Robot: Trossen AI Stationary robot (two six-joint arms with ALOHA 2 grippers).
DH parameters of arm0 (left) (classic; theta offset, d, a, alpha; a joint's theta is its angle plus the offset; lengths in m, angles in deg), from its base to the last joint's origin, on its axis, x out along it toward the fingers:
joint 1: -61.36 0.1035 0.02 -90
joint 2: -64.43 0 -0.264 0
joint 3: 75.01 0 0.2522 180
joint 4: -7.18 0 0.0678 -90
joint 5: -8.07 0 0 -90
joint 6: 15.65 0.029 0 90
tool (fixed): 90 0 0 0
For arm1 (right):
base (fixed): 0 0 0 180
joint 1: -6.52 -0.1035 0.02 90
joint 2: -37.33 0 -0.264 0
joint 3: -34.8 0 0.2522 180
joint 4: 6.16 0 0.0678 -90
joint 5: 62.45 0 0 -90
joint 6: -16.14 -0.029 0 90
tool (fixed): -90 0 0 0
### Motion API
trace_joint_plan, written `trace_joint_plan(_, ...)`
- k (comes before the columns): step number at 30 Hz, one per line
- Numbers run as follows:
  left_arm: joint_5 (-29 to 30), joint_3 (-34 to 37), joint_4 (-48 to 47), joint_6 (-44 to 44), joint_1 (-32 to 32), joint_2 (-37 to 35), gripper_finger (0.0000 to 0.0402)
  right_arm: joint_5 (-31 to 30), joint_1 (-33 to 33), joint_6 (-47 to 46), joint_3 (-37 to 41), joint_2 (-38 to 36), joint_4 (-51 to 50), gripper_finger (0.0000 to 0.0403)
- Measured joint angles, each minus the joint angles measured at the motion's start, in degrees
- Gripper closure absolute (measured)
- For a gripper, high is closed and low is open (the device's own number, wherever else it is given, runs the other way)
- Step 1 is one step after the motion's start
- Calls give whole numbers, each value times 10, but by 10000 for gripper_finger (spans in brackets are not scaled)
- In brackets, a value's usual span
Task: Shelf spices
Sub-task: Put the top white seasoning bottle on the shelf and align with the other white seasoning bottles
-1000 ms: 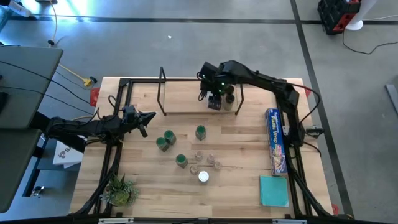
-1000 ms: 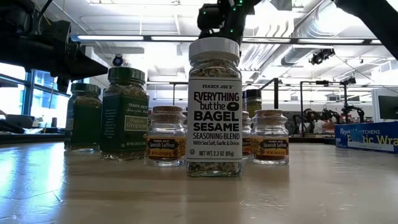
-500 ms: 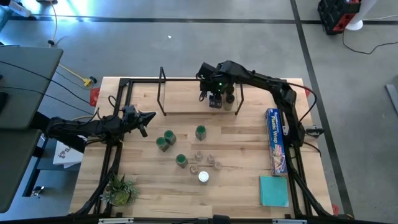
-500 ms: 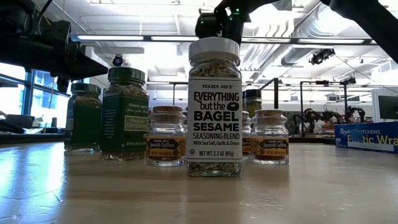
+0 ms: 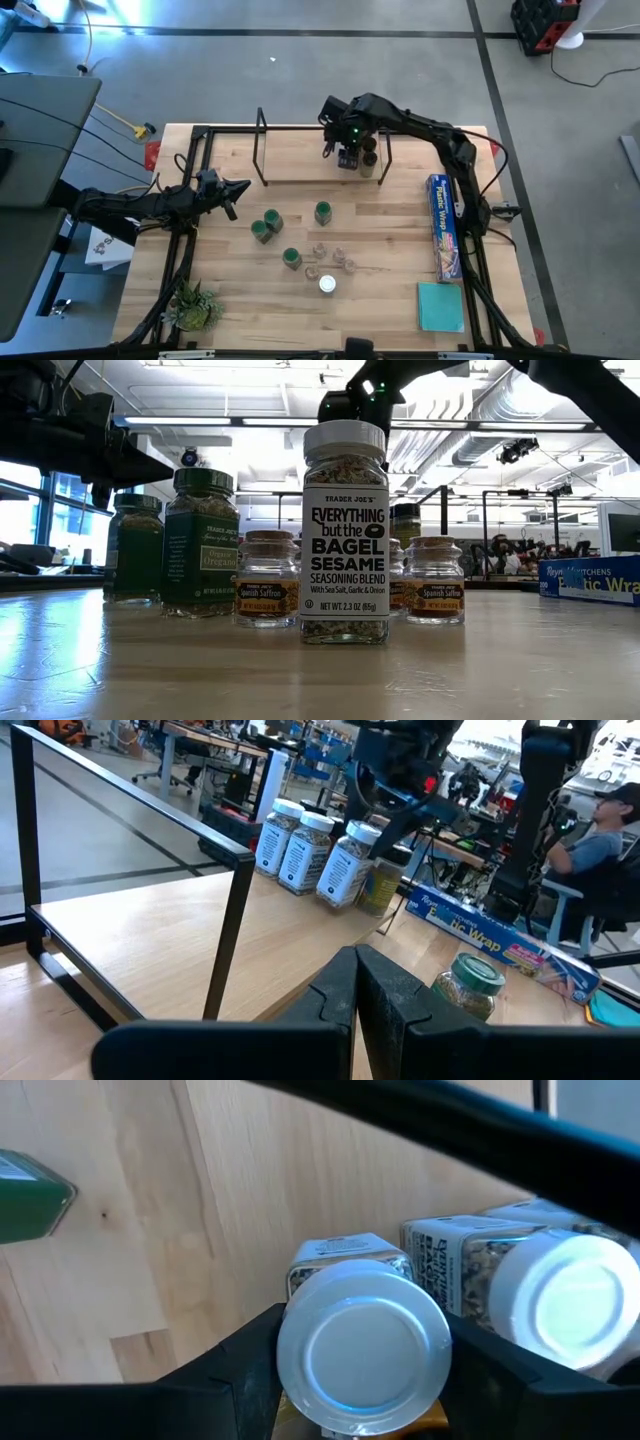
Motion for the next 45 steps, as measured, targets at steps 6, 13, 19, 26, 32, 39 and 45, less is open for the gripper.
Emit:
trace_joint_plan(6,0,0,0,0,0,0,396,-2,0,0,0,6,4,188)
trace_joint_plan(13,0,0,0,0,0,0,396,-17,0,0,0,6,3,187)
trace_joint_plan(19,0,0,0,0,0,0,396,-30,0,-3,0,6,0,181)
trace_joint_plan(26,0,0,0,0,0,0,396,-31,0,-4,0,6,-1,132)
trace_joint_plan(32,0,0,0,0,0,0,396,-40,-2,-35,-5,1,-7,122)
trace_joint_plan(39,0,0,0,0,0,0,396,-68,-3,-46,-22,1,-21,122)
trace_joint_plan(45,0,0,0,0,0,0,396,-72,-6,-51,-79,1,-28,122)
